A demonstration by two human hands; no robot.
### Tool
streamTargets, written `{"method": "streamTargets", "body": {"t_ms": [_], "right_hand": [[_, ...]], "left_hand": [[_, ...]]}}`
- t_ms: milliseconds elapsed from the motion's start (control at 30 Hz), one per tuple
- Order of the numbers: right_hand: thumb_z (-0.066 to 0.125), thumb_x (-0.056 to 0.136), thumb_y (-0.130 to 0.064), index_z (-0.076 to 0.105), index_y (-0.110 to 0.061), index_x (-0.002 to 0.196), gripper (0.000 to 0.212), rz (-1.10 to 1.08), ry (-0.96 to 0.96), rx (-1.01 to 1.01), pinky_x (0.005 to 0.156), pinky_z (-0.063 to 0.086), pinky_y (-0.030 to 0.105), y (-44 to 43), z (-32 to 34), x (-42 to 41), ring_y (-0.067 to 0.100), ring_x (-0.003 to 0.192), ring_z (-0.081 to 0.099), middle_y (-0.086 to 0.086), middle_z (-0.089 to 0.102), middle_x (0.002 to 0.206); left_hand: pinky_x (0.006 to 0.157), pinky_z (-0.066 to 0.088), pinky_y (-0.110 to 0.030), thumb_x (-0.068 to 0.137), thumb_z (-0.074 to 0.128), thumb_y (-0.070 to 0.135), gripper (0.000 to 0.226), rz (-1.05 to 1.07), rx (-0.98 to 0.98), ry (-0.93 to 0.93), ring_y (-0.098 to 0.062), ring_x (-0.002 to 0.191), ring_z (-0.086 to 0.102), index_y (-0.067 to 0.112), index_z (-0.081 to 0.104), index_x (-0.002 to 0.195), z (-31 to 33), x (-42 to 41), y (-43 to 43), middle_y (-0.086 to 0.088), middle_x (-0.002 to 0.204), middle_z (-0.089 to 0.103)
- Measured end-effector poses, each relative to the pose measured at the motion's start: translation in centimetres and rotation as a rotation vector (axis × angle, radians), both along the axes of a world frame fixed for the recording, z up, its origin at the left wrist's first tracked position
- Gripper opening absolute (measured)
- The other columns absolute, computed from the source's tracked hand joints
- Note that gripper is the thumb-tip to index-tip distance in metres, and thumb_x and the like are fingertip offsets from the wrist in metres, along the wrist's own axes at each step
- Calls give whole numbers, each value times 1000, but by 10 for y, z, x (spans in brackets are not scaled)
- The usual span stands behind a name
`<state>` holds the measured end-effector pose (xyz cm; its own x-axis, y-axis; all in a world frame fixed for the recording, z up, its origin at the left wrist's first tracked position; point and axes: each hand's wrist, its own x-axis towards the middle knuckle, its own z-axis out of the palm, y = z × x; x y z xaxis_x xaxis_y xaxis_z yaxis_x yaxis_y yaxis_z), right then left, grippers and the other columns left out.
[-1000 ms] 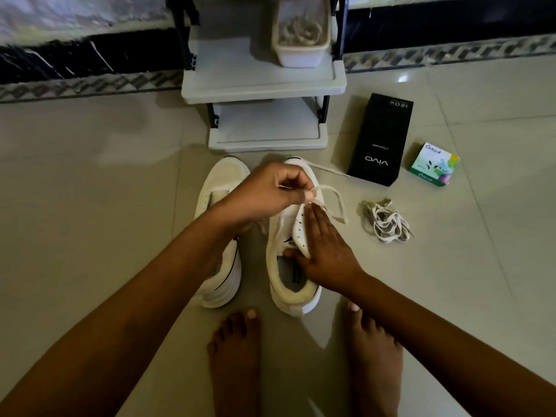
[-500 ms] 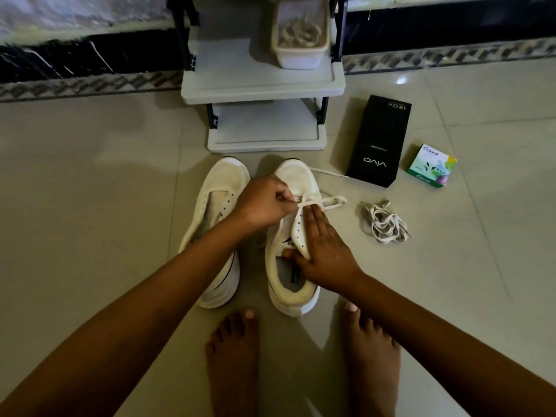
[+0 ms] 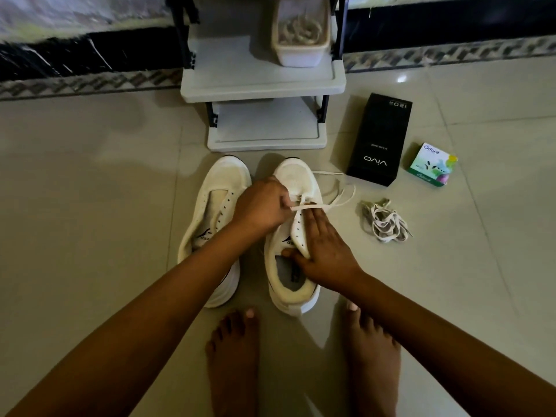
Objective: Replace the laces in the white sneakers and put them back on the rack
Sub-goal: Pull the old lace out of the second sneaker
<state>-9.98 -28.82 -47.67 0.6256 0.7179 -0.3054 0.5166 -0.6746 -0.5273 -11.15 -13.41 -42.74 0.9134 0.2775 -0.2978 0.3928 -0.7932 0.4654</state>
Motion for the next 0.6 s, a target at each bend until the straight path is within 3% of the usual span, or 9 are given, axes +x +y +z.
{"method": "streamTargets", "body": {"t_ms": [133,333,500,600], "right_hand": [[44,92,-55,-10,-9,149,90,6,12,-3,114,-4,24,0,1,0,20,146,-8,10,-10,158],[45,91,-53,-12,-11,148,91,-4,48,6,116,-2,27,1,5,0,20,146,-10,8,-13,158],[45,91,-54,-11,-11,149,91,0,51,-6,114,-4,25,1,2,1,20,146,-10,9,-13,158],[46,91,-54,-11,-12,149,92,-10,60,3,114,-3,25,1,3,1,19,146,-8,8,-12,158]], "left_hand": [[79,43,-26,82,65,16,11,-59,59,1,-22,101,58,17,72,91,10,5,-3,-3,111,61],[84,46,-30,85,64,18,8,-35,-168,-168,-13,101,57,26,63,85,41,-2,-6,8,104,62],[92,45,-36,83,63,17,33,-128,60,66,-21,118,49,24,59,116,17,0,-4,-1,129,50],[87,47,-33,84,62,17,25,-83,151,77,-23,110,55,17,65,110,2,1,-6,-3,125,54]]}}
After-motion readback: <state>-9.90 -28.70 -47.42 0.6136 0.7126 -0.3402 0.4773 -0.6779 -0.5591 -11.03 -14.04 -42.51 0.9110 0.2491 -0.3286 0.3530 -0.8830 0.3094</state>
